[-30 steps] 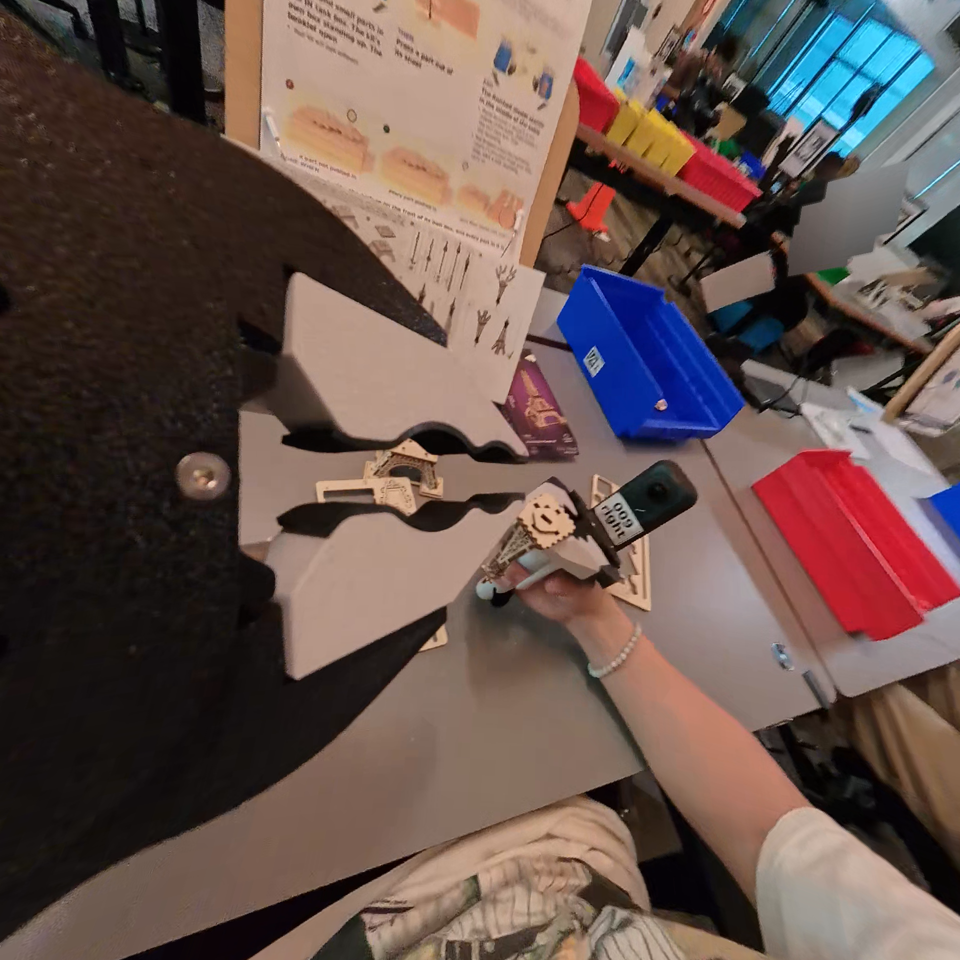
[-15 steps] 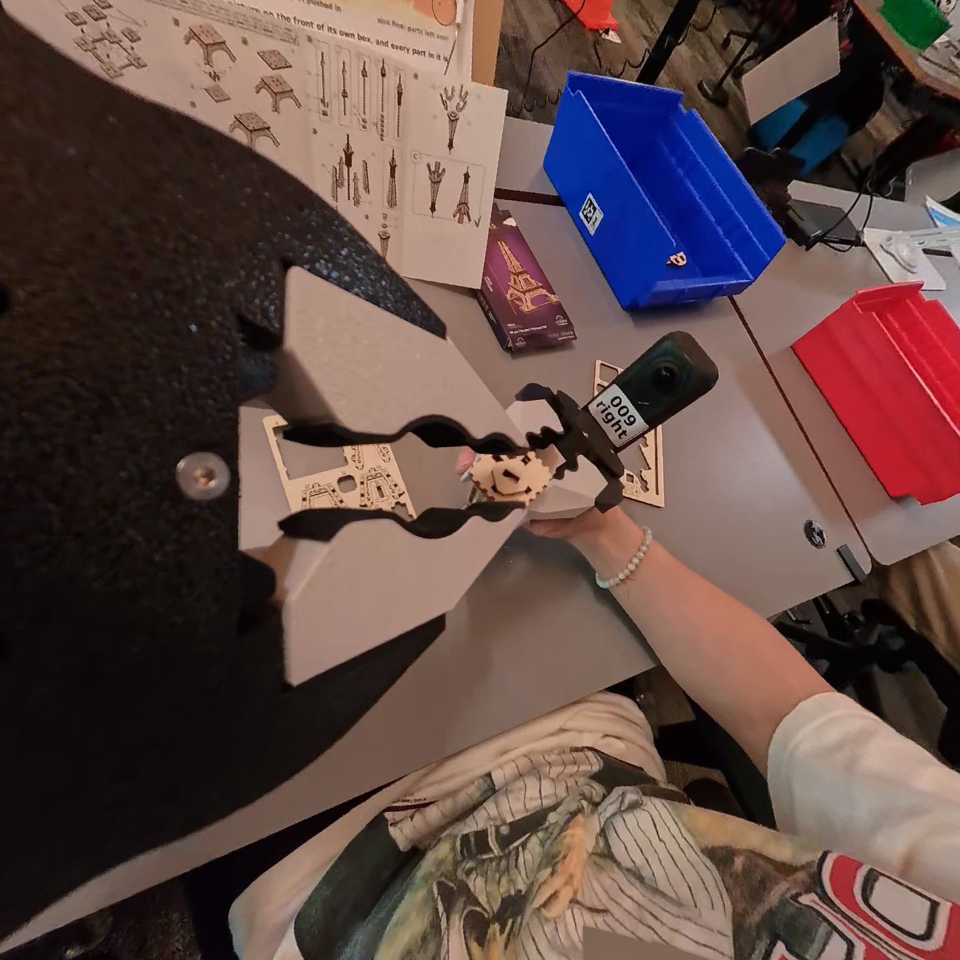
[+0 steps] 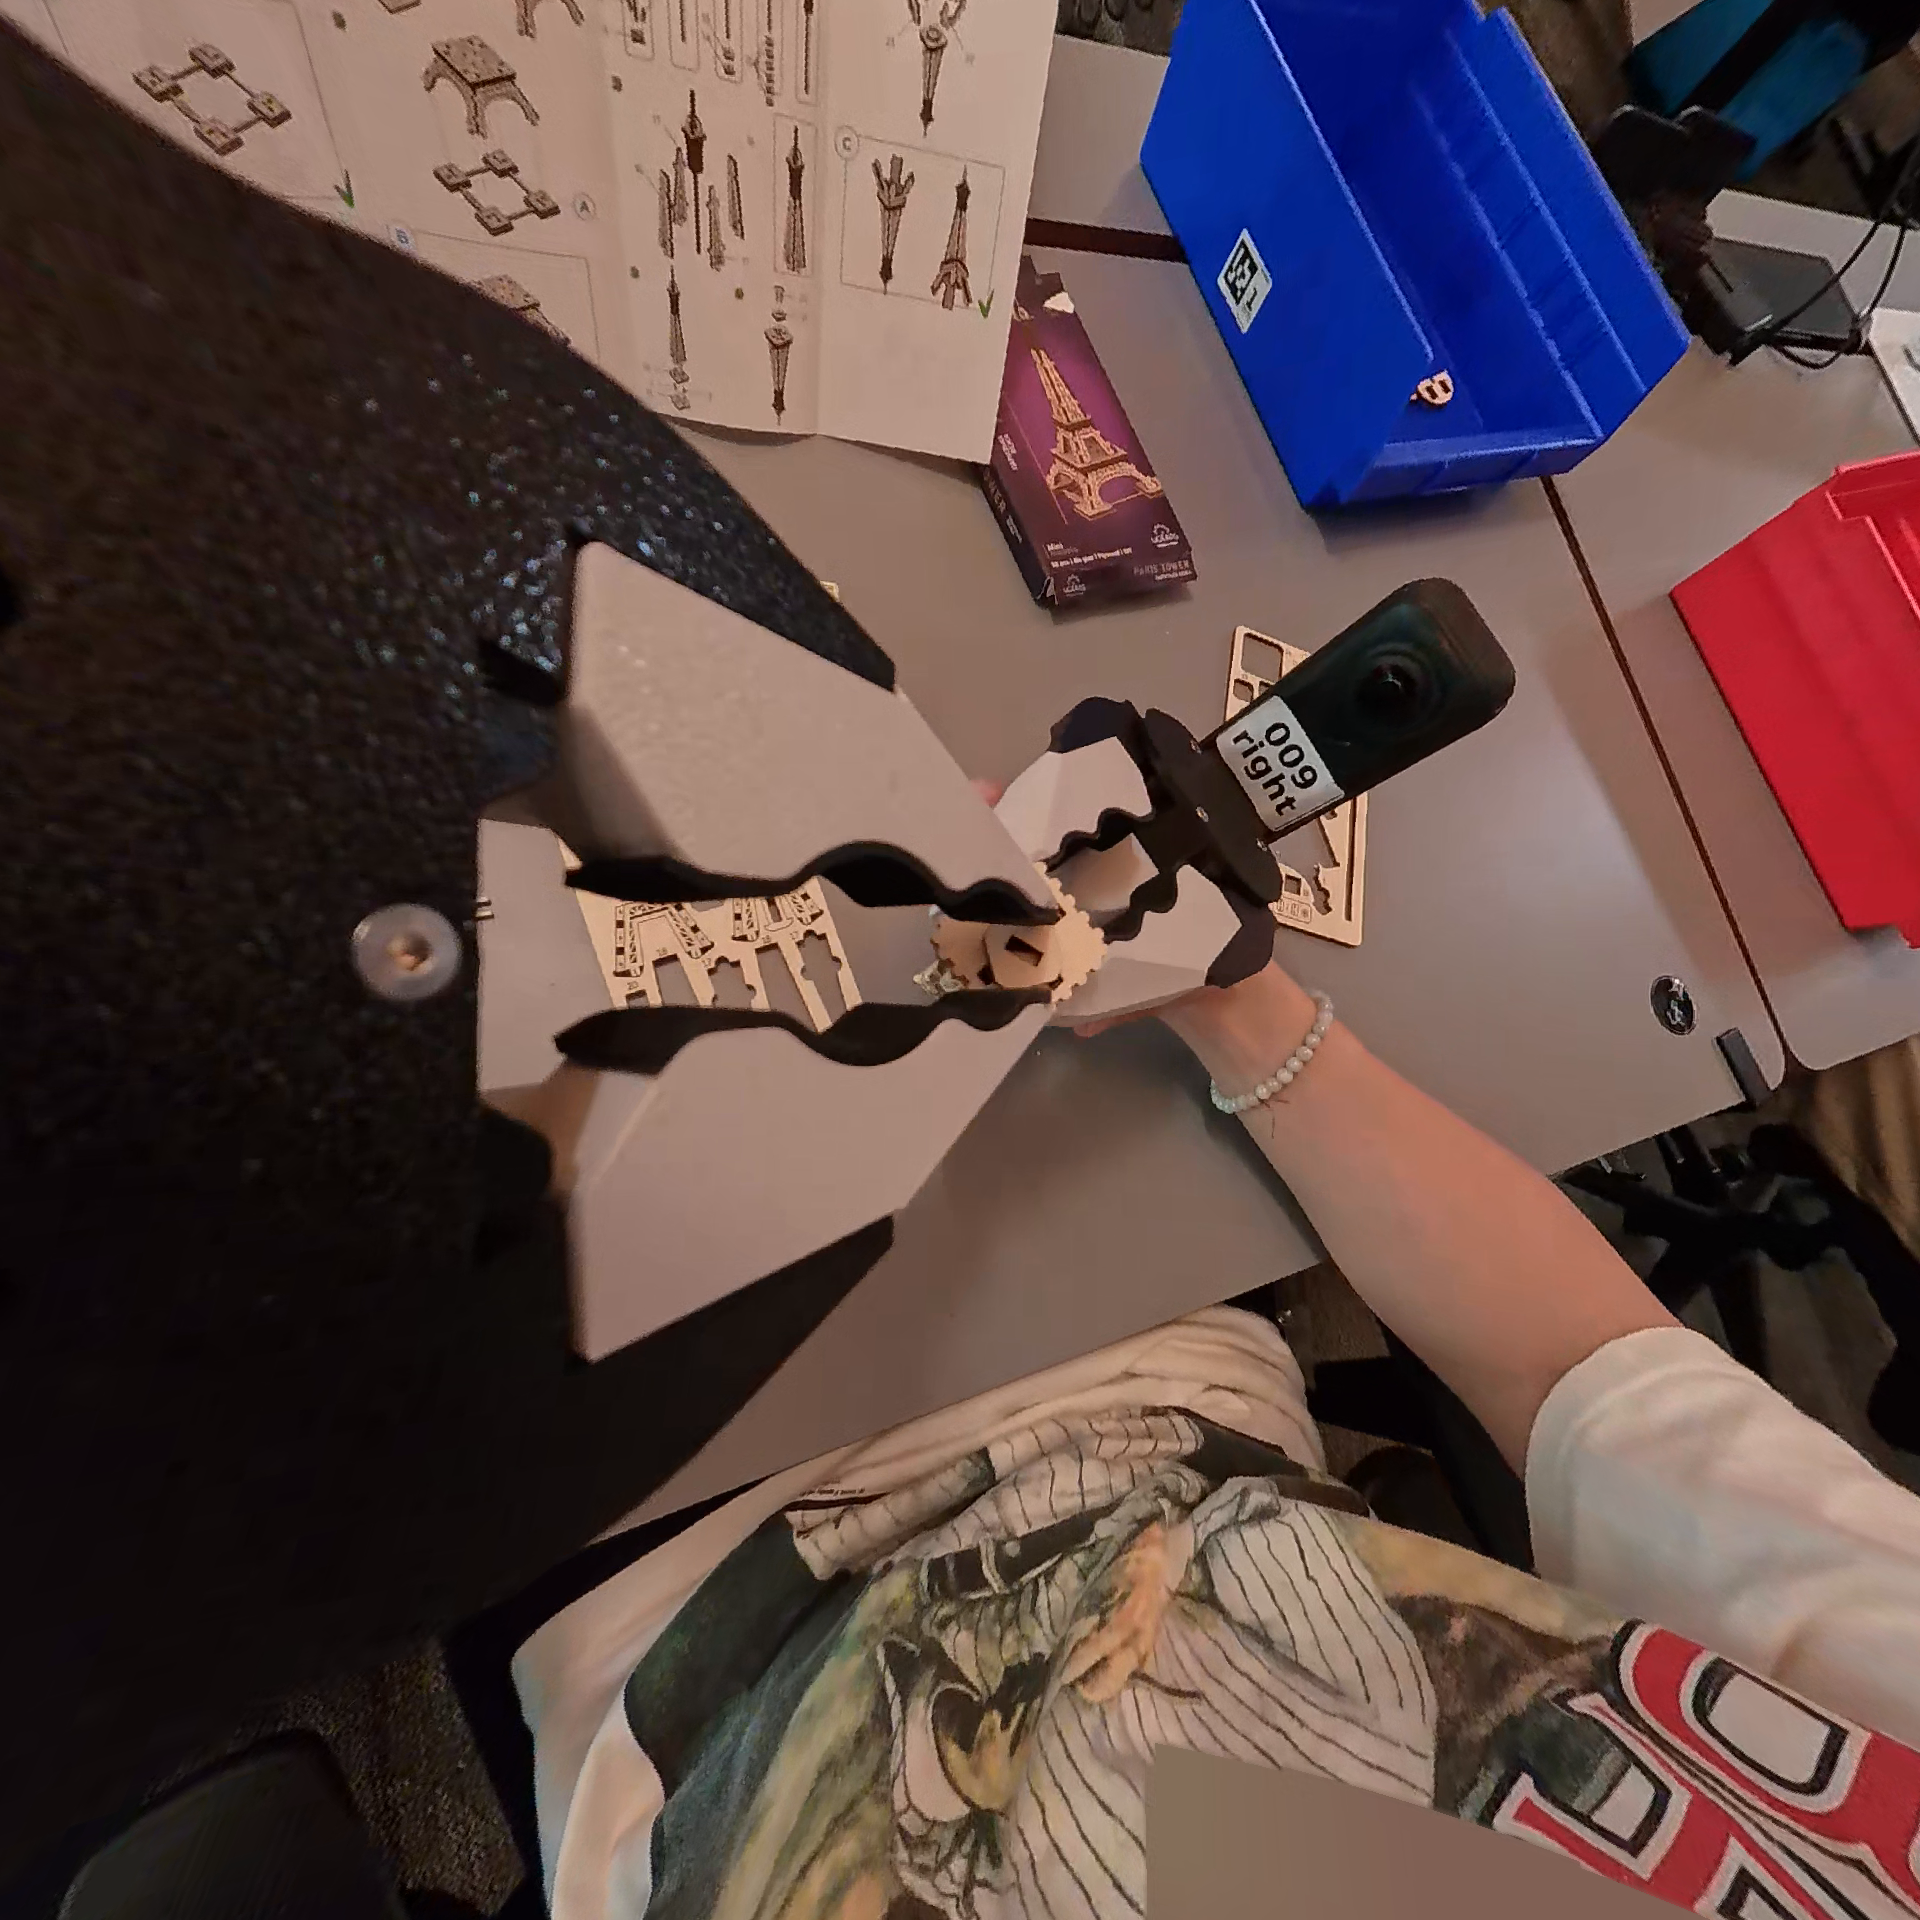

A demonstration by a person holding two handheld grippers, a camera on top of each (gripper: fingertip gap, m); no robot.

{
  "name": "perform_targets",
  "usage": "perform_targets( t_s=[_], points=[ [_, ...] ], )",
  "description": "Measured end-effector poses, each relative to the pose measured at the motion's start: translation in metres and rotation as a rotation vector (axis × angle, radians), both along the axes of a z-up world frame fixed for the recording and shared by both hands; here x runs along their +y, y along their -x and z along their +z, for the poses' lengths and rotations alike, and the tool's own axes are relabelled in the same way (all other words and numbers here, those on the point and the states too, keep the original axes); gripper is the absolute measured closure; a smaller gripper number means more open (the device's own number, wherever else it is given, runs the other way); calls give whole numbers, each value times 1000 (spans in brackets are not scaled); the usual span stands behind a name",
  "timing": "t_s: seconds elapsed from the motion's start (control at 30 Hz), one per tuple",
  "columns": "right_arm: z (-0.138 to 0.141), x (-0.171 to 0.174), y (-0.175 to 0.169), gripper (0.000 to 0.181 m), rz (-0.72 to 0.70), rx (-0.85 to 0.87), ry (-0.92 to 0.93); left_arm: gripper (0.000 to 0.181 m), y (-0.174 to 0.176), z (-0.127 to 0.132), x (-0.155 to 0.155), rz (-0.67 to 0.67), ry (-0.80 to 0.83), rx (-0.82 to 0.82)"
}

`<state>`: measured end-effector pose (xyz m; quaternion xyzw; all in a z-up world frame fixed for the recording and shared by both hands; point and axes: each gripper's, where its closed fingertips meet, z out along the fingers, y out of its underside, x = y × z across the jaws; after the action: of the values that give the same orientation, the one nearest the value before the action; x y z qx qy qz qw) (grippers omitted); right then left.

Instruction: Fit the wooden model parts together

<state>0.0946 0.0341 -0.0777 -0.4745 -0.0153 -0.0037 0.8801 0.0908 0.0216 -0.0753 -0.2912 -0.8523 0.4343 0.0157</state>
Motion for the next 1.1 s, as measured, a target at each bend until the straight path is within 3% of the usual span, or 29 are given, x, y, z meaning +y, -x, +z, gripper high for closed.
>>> perform_targets(
  t_s=[0.47,1.1],
  points=[
    [1,-2,-5,163,-98,-51,13,172,-5,2,-4,166,16,49],
    [4,-5,-9,164,-125,-44,-17,178,-9,5,-6,316,66,71]
  ],
)
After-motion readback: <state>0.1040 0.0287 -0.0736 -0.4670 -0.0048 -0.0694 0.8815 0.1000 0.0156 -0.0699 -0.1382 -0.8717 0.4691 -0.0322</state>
